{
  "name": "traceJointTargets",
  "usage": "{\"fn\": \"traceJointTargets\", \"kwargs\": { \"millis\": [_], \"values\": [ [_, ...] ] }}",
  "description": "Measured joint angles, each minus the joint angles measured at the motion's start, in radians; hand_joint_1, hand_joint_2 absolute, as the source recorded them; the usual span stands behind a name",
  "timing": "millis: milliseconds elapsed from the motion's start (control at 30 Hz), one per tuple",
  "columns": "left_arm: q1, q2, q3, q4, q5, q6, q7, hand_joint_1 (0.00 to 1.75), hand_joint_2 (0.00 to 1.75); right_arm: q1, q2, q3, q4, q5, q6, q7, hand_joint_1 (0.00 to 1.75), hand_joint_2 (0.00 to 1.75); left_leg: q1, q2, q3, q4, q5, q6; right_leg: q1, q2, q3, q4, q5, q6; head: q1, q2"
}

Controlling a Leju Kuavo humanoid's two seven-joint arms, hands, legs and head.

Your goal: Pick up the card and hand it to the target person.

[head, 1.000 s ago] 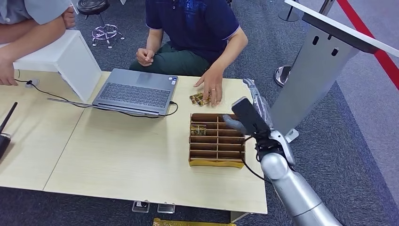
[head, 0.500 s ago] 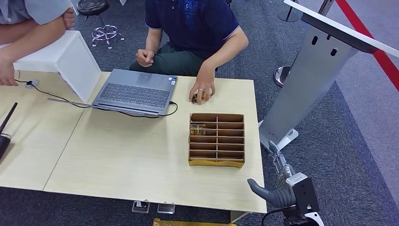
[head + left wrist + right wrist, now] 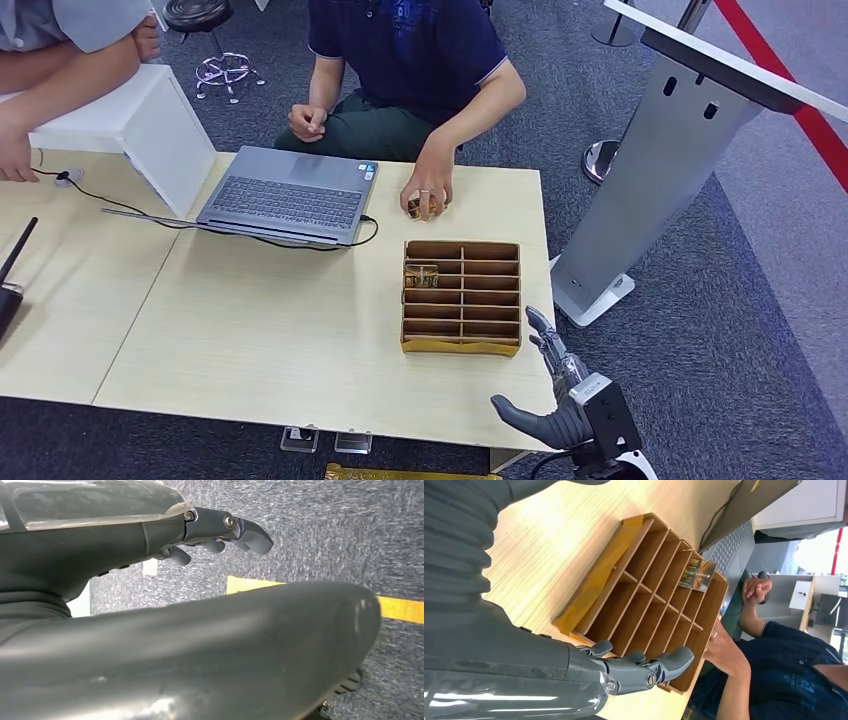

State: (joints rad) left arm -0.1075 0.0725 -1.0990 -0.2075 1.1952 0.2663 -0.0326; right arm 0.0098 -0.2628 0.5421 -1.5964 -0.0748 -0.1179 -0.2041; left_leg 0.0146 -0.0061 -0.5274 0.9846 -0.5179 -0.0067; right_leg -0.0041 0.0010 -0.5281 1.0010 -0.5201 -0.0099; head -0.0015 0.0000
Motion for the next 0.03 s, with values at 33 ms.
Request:
{"fn": "traceJointTargets", "kwargs": {
  "millis": [33],
  "values": [
    [0.0, 0.0, 0.0, 0.0, 0.0, 0.001, 0.002, 0.0, 0.0, -0.001, 0.0, 0.001, 0.001, -0.001, 0.0, 0.0, 0.0, 1.75, 0.0, 0.0, 0.0, 0.0, 0.0, 0.0, 0.0, 0.0, 0.0, 0.0, 0.0, 0.0, 0.0, 0.0]
  ]
}}
